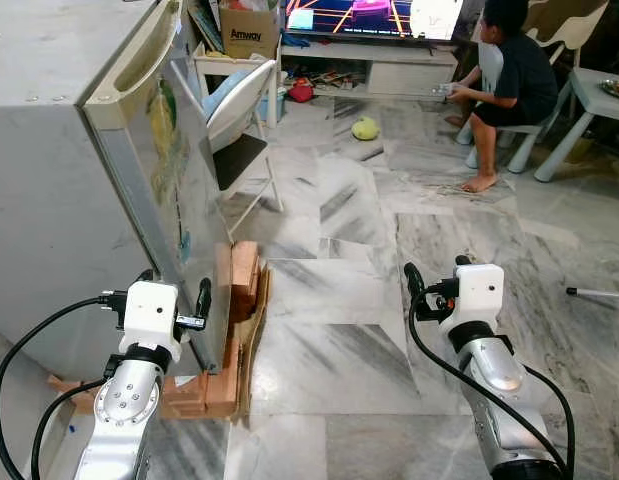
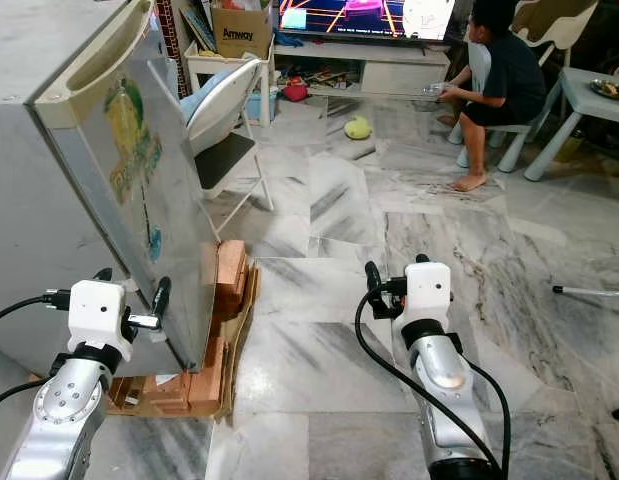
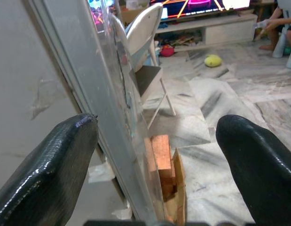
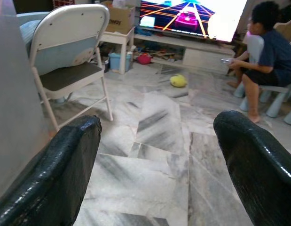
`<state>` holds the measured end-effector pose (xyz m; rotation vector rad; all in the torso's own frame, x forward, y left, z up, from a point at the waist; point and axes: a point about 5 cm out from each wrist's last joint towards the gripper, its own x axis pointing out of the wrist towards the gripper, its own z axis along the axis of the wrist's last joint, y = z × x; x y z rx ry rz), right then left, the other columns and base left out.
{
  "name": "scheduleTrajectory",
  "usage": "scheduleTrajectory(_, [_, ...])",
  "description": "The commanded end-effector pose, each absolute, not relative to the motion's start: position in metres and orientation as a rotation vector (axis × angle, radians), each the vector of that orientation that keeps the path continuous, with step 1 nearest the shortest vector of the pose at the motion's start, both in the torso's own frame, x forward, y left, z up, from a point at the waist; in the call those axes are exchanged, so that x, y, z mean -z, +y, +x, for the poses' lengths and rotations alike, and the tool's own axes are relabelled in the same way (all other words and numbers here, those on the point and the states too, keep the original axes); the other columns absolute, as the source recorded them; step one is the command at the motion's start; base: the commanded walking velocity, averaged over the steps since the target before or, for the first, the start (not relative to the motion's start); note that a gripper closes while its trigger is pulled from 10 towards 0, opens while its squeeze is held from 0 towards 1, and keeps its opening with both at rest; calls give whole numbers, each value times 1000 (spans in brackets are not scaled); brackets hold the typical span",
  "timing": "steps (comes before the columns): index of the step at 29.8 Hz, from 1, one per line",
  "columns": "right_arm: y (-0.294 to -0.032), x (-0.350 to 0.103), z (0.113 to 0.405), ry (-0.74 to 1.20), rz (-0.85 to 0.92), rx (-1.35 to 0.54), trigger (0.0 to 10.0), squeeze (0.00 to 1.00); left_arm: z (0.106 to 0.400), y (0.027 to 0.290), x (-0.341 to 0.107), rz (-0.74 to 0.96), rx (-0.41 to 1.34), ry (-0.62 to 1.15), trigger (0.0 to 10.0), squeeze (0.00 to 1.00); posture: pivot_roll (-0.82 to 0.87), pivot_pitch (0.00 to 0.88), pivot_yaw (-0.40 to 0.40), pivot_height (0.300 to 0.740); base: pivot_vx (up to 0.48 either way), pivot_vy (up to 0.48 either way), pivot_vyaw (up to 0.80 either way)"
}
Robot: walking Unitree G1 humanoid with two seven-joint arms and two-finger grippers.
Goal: Restocking fridge
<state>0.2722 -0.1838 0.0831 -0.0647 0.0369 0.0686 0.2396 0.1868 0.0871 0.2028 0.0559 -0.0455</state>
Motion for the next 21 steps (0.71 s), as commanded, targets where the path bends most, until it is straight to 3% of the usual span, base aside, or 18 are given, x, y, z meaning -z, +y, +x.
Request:
scheduleTrajectory(1, [-186,-88,274,18,-74,-60,10000,0,240,187,-87,203,49,59,10000,0,34,5,-37,740,0,0,0])
scheduleTrajectory(10, [-185,-87,272,22,-111,-65,10000,0,248,186,-84,212,51,72,10000,0,23,15,-43,740,0,0,0])
scheduleTrajectory(14, [-186,-88,271,26,-143,-47,10000,0,260,187,-85,209,63,77,10000,0,10,28,-47,740,0,0,0])
scheduleTrajectory(17, [-185,-87,266,44,-52,-79,10000,0,276,190,-86,221,67,75,10000,0,-2,43,-49,740,0,0,0])
scheduleTrajectory(21, [-185,-92,260,30,-56,-91,10000,0,294,201,-90,204,-8,76,10000,0,-28,55,-37,740,0,0,0])
